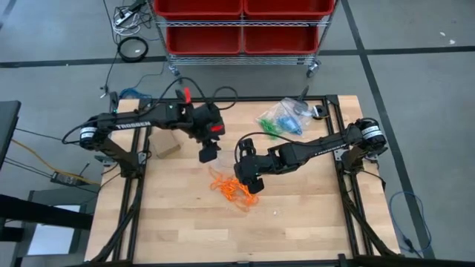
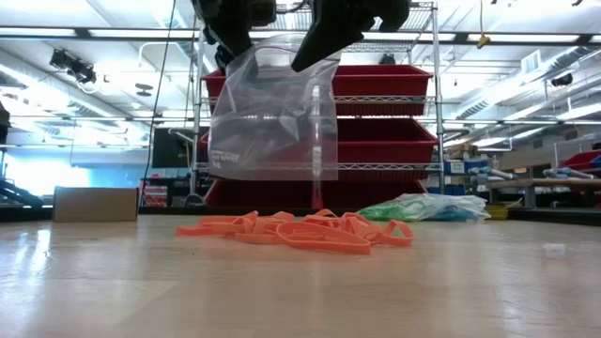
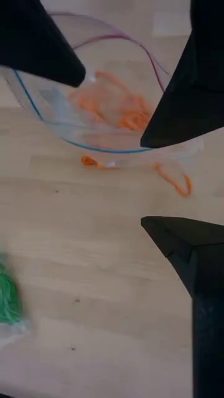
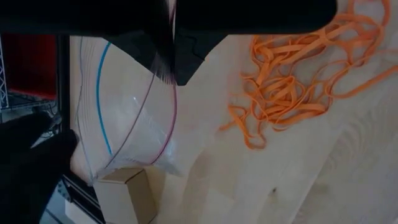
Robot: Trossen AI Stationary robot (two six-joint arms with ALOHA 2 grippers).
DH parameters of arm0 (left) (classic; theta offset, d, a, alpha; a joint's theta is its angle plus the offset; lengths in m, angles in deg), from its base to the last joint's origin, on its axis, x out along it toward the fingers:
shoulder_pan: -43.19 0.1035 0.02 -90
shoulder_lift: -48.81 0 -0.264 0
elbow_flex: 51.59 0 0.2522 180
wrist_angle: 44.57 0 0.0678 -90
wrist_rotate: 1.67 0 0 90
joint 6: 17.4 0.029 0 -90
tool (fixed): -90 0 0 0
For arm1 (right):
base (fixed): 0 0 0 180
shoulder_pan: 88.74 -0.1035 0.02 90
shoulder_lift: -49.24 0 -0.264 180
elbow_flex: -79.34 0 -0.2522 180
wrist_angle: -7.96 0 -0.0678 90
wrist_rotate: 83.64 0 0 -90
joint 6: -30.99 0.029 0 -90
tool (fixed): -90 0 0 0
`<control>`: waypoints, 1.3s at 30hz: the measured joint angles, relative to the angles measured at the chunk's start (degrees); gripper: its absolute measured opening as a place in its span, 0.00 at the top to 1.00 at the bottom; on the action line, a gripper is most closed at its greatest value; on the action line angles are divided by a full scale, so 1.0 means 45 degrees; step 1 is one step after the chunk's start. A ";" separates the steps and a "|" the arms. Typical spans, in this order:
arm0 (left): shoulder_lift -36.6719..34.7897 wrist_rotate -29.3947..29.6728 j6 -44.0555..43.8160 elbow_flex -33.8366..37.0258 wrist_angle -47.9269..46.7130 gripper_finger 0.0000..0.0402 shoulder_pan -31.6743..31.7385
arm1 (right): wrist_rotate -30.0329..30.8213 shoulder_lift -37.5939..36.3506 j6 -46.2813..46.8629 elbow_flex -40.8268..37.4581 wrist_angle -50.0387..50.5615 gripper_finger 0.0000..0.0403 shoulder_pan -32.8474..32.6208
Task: Sort rubber bands
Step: Open the transparent zip bag
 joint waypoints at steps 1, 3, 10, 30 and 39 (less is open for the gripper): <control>0.0002 -0.0029 0.0012 0.0000 -0.0046 0.51 -0.0004 | 0.0000 0.0000 -0.0033 0.0000 -0.0006 1.00 0.0000; 0.0119 -0.0056 0.0099 0.0000 -0.0195 0.51 -0.0009 | 0.0017 0.0000 -0.0140 0.0000 -0.0050 1.00 0.0000; 0.0458 -0.0330 0.0171 0.0073 -0.0774 0.51 -0.0018 | 0.0082 -0.0005 -0.0406 0.0000 -0.0310 1.00 0.0000; 0.0826 -0.0757 0.0644 0.0083 -0.1263 0.82 -0.0023 | 0.0893 -0.0010 -0.0450 0.0000 -0.0336 1.00 0.0000; 0.0845 -0.0398 0.1583 0.0079 -0.1108 0.99 -0.0027 | 0.0708 -0.0010 -0.0455 0.0000 -0.0321 1.00 0.0000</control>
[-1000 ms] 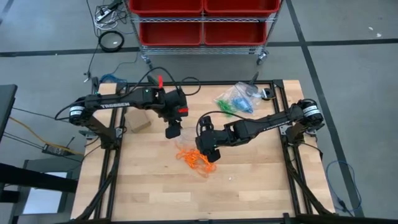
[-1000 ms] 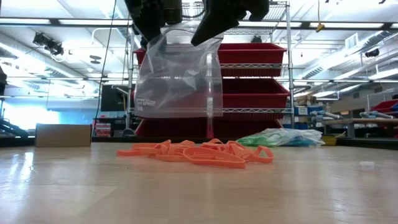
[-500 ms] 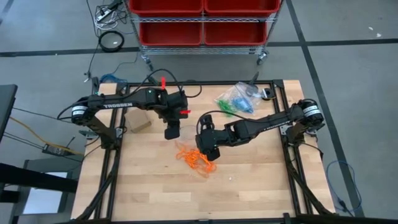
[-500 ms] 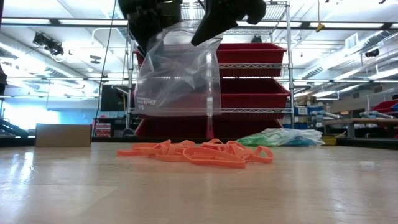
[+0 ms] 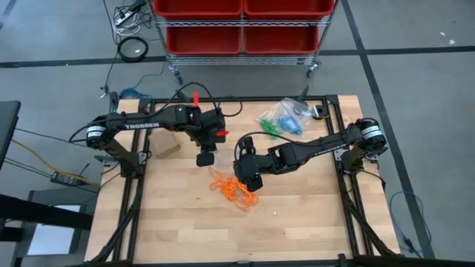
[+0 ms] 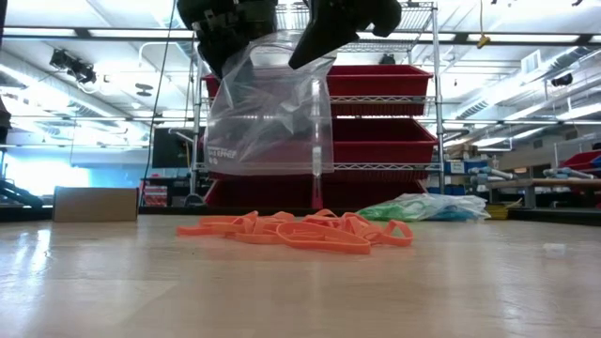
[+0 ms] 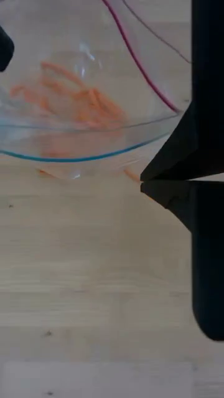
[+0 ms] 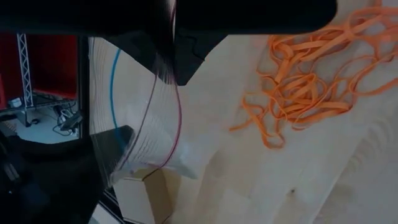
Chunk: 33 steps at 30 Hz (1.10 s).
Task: Sort rubber bands
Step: Open the transparent zip bag
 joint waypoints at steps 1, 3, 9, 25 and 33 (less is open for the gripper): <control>0.0000 0.0035 0.0032 -0.0038 -0.0023 0.99 0.0004 | -0.0013 0.0000 0.0000 0.0000 0.0000 1.00 0.0000; 0.0000 0.0355 0.0059 -0.0195 0.0016 0.99 -0.0001 | -0.0049 0.0000 0.0000 0.0000 0.0046 1.00 0.0000; 0.0000 0.1408 0.0374 -0.1117 -0.0634 1.00 -0.0001 | -0.0057 -0.0002 0.0002 0.0000 0.0124 1.00 0.0000; -0.0357 0.0367 -0.0613 -0.1589 -0.0223 0.54 -0.0060 | 0.0358 -0.0005 -0.0019 0.0000 0.0142 1.00 0.0005; -0.0352 -0.0452 -0.1101 -0.1584 0.0060 0.30 -0.0106 | 0.0354 -0.0005 -0.0024 0.0000 0.0185 1.00 0.0005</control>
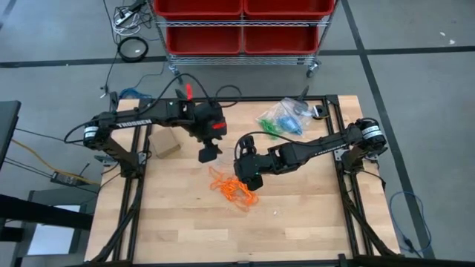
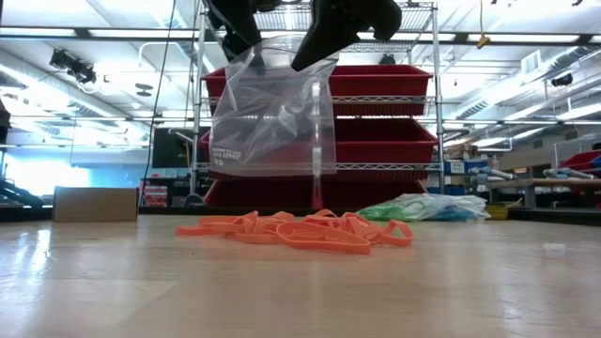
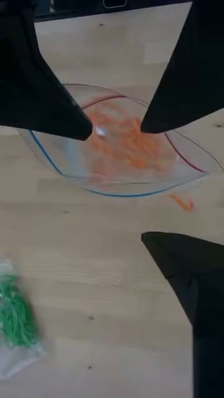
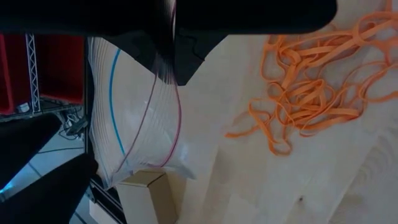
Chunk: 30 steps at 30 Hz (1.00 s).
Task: Sort rubber bands
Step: Open the transparent zip bag
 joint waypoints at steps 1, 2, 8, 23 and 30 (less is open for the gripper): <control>0.0007 0.0000 0.0000 0.0000 0.0000 0.30 -0.0031 | 0.0001 0.0000 0.0000 0.0000 0.0000 1.00 0.0000; 0.0035 -0.0007 0.0000 0.0000 0.0002 0.30 -0.0051 | 0.0001 0.0000 0.0000 0.0000 0.0000 1.00 0.0000; 0.0070 0.0126 -0.0005 0.0313 0.0095 0.34 -0.0056 | 0.0001 0.0000 -0.0005 0.0000 -0.0005 1.00 0.0000; 0.0075 0.0135 0.0058 0.1598 0.0388 0.37 -0.0051 | 0.0001 0.0000 -0.0019 0.0000 -0.0015 1.00 0.0000; 0.0080 -0.0907 0.0117 0.1603 0.0463 0.49 -0.0051 | 0.0011 0.0000 -0.0097 0.0000 -0.0251 1.00 0.0000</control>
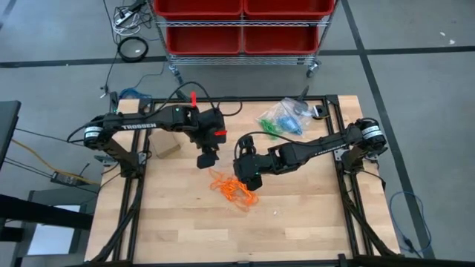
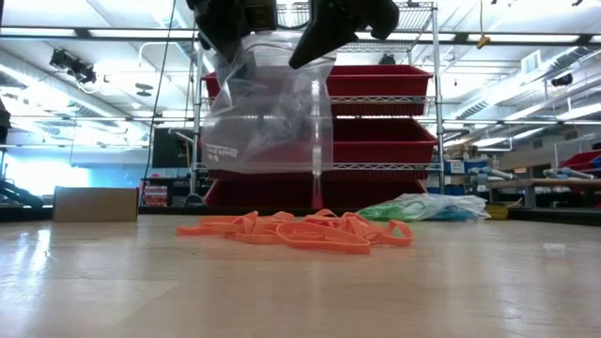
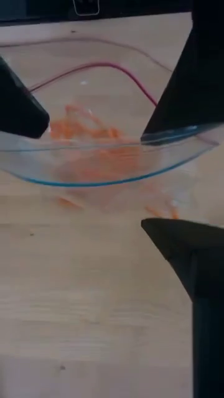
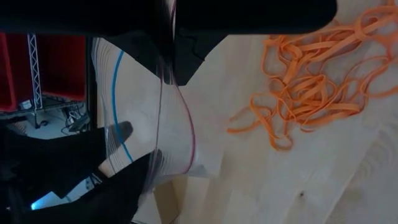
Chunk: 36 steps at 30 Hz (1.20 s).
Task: Sort rubber bands
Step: Open the transparent zip bag
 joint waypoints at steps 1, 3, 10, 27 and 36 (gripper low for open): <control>0.0000 -0.0045 0.0007 0.0000 -0.0011 0.52 0.0000 | 0.0000 0.0000 -0.0005 0.0000 -0.0020 1.00 0.0000; 0.0000 -0.0069 0.0035 0.0000 -0.0083 0.59 0.0000 | 0.0005 0.0000 -0.0063 0.0000 -0.0066 1.00 0.0000; 0.0000 -0.0099 0.0687 0.0000 -0.0256 0.91 0.0000 | 0.0068 0.0000 -0.0306 0.0000 -0.0268 1.00 0.0000; 0.0015 0.1962 0.1647 -0.0947 -0.0636 1.00 0.0024 | 0.0393 0.0000 -0.1569 0.0000 -0.0315 1.00 -0.0005; 0.0010 0.2376 0.1347 -0.1690 0.0086 1.00 0.0028 | 0.0340 0.0000 -0.3068 0.0000 -0.1024 0.98 -0.0005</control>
